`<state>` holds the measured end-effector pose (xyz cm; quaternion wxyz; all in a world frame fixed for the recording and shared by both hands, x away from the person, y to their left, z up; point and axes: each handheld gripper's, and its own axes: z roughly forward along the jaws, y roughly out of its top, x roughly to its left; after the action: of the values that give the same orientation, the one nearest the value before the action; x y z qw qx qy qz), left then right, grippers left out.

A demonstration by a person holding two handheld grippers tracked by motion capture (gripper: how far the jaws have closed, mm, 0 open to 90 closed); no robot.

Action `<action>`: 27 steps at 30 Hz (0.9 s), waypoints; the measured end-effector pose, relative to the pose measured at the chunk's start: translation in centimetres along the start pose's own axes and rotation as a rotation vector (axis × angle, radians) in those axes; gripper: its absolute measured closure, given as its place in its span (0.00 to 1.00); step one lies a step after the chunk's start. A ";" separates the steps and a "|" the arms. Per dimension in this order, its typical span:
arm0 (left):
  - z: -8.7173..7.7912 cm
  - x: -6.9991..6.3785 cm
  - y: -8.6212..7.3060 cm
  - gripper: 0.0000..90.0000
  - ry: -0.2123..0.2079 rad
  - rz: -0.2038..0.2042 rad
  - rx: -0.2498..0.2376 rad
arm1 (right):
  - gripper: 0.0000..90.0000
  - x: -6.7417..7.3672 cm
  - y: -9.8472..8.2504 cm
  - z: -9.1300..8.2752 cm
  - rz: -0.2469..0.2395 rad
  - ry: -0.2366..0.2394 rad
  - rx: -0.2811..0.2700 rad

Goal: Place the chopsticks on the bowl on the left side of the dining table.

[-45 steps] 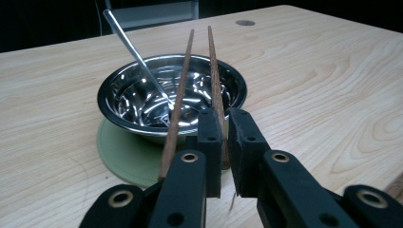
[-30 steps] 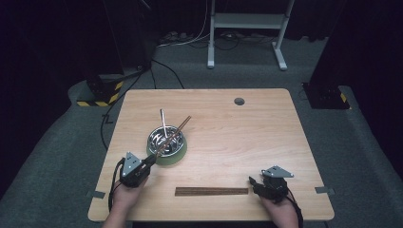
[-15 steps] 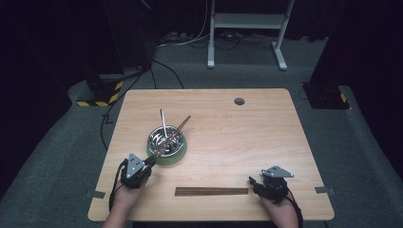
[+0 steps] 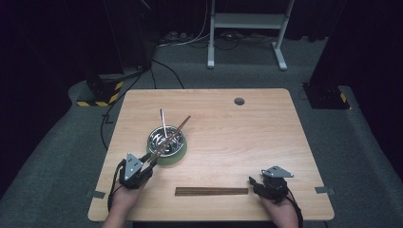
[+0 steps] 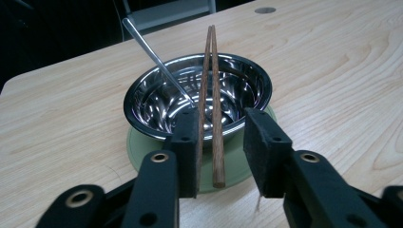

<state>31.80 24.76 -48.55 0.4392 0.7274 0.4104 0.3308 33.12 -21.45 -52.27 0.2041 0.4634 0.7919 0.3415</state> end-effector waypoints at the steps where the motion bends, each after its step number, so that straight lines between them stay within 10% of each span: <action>1: -0.1 0.0 0.1 0.69 -0.003 -0.001 -0.005 | 0.43 0.0 0.0 0.0 0.000 0.000 0.000; 27: 0.0 1.1 -1.4 0.37 0.034 -0.116 0.022 | 0.43 0.0 0.0 0.0 0.000 0.001 0.000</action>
<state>31.85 26.16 -49.71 0.4425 0.7015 0.4630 0.3126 33.12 -21.46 -52.27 0.2039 0.4632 0.7920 0.3415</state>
